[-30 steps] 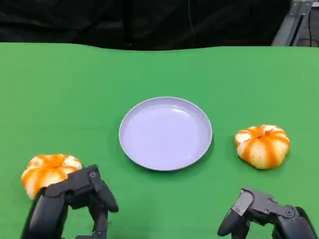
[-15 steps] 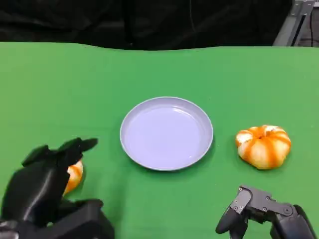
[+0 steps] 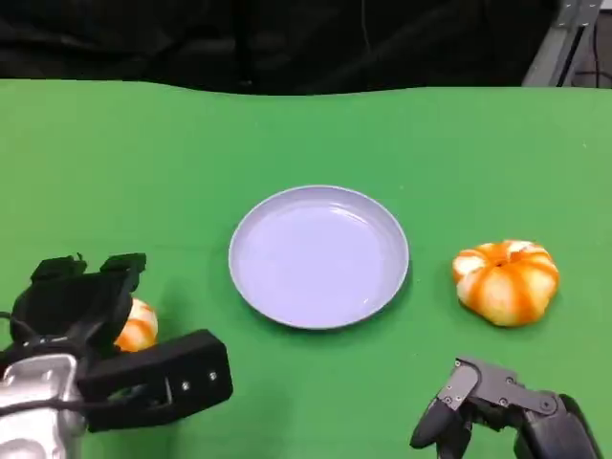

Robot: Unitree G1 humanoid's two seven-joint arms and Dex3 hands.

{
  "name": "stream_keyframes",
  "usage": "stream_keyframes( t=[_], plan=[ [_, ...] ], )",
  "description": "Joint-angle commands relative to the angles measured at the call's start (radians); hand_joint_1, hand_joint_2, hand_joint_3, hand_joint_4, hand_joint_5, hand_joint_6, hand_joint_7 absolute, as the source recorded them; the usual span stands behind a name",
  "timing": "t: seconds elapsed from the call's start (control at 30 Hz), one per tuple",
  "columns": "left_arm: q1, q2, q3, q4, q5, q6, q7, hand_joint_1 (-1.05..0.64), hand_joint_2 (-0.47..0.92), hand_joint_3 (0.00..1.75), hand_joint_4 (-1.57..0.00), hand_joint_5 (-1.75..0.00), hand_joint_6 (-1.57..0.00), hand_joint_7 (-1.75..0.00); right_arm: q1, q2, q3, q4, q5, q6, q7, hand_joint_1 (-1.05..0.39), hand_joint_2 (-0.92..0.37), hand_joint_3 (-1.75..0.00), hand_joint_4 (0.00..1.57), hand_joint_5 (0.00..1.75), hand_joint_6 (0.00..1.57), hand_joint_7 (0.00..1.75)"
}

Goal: Grasp the bread from the table and place it into the plate.

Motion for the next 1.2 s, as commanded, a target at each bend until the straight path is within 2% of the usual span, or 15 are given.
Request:
stream_keyframes(
  t=[0.03, 0.2, 0.33, 0.4, 0.43, 0.47, 0.5, 0.53, 0.57, 0.6, 0.63, 0.67, 0.73, 0.93, 1.2],
  plan=[
    [-0.081, 0.019, -0.031, 0.142, -0.029, 0.035, -0.044, -0.53, 0.91, 0.00, 0.00, -0.35, -0.19, -0.06, 0.010, -0.007, -0.006, -0.008, 0.000, -0.002, -0.004, -0.04, -0.20, -1.60, 0.79, 1.75, 0.81, 1.43],
    [-0.149, 0.015, -0.064, 0.330, -0.091, 0.049, -0.064, -0.51, 0.91, 0.00, -0.01, -0.36, -0.21, -0.05, 0.015, -0.007, -0.004, -0.006, 0.014, -0.009, -0.002, -0.03, -0.20, -1.59, 0.78, 1.74, 0.81, 1.42],
    [-0.170, 0.034, -0.085, 0.420, -0.145, 0.009, -0.054, -0.35, 0.92, 0.06, -0.07, -0.37, -0.26, -0.04, 0.010, -0.007, 0.001, -0.002, 0.001, -0.016, -0.006, -0.03, -0.19, -1.60, 0.78, 1.74, 0.82, 1.42],
    [-0.149, 0.036, -0.060, 0.436, -0.192, -0.064, 0.057, -0.31, 0.92, 0.19, -0.42, -0.47, -0.51, -0.09, 0.010, -0.008, 0.001, -0.005, -0.008, -0.011, -0.008, -0.03, -0.20, -1.59, 0.79, 1.74, 0.81, 1.41],
    [-0.142, 0.035, -0.049, 0.446, -0.212, -0.095, 0.110, -0.29, 0.92, 0.13, -0.64, -0.69, -0.73, -0.11, 0.010, -0.009, 0.001, -0.006, -0.010, -0.008, -0.008, -0.04, -0.21, -1.58, 0.79, 1.75, 0.81, 1.41],
    [-0.135, 0.036, -0.042, 0.459, -0.222, -0.144, 0.203, -0.29, 0.90, 0.09, -0.75, -0.89, -0.86, -0.13, 0.010, -0.009, 0.000, -0.007, -0.006, -0.006, -0.007, -0.04, -0.21, -1.57, 0.79, 1.75, 0.81, 1.41],
    [-0.132, 0.038, -0.041, 0.473, -0.228, -0.180, 0.268, -0.29, 0.87, 0.05, -0.81, -1.26, -1.01, -0.16, 0.009, -0.009, -0.001, -0.007, -0.003, -0.006, -0.006, -0.03, -0.21, -1.57, 0.79, 1.75, 0.81, 1.41],
    [-0.130, 0.041, -0.041, 0.486, -0.233, -0.217, 0.333, -0.29, 0.85, 0.03, -0.83, -1.46, -1.09, -0.17, 0.008, -0.009, -0.002, -0.006, -0.002, -0.007, -0.006, -0.03, -0.21, -1.58, 0.78, 1.75, 0.81, 1.41],
    [-0.129, 0.043, -0.042, 0.500, -0.232, -0.263, 0.416, -0.26, 0.85, 0.06, -0.90, -1.63, -1.08, -0.59, 0.006, -0.009, -0.003, -0.004, 0.001, -0.007, -0.005, -0.03, -0.21, -1.58, 0.79, 1.75, 0.81, 1.42],
    [-0.131, 0.045, -0.046, 0.517, -0.228, -0.302, 0.489, -0.23, 0.76, 0.32, -0.95, -1.69, -0.91, -1.15, 0.003, -0.010, -0.004, -0.003, 0.002, -0.006, -0.005, -0.03, -0.21, -1.58, 0.79, 1.75, 0.81, 1.42],
    [-0.134, 0.049, -0.052, 0.535, -0.220, -0.338, 0.560, -0.21, 0.59, 0.75, -0.97, -1.72, -0.82, -1.50, 0.001, -0.010, -0.005, -0.001, 0.003, -0.006, -0.004, -0.03, -0.21, -1.59, 0.79, 1.75, 0.81, 1.42],
    [-0.138, 0.046, -0.052, 0.555, -0.216, -0.375, 0.645, -0.19, 0.53, 0.91, -0.97, -1.73, -0.79, -1.62, -0.001, -0.009, -0.005, 0.003, 0.004, -0.008, -0.005, -0.03, -0.21, -1.59, 0.79, 1.75, 0.81, 1.42],
    [-0.152, 0.039, -0.054, 0.597, -0.212, -0.439, 0.789, -0.17, 0.47, 1.06, -0.98, -1.74, -0.78, -1.72, -0.003, -0.007, -0.003, 0.008, 0.004, -0.010, -0.008, -0.03, -0.20, -1.59, 0.79, 1.75, 0.81, 1.42],
    [-0.202, 0.022, -0.089, 0.671, -0.179, -0.534, 1.077, -0.17, 0.33, 1.23, -1.03, -1.75, -0.81, -1.75, -0.005, -0.004, 0.001, 0.015, -0.008, -0.017, -0.017, -0.04, -0.18, -1.62, 0.80, 1.75, 0.82, 1.42],
    [-0.285, -0.013, -0.141, 0.614, -0.173, -0.642, 1.119, -0.12, 0.18, 1.47, -1.07, -1.75, -0.84, -1.75, 0.000, -0.004, 0.014, 0.009, -0.020, -0.011, -0.026, -0.04, -0.18, -1.62, 0.79, 1.75, 0.82, 1.42]
  ],
)
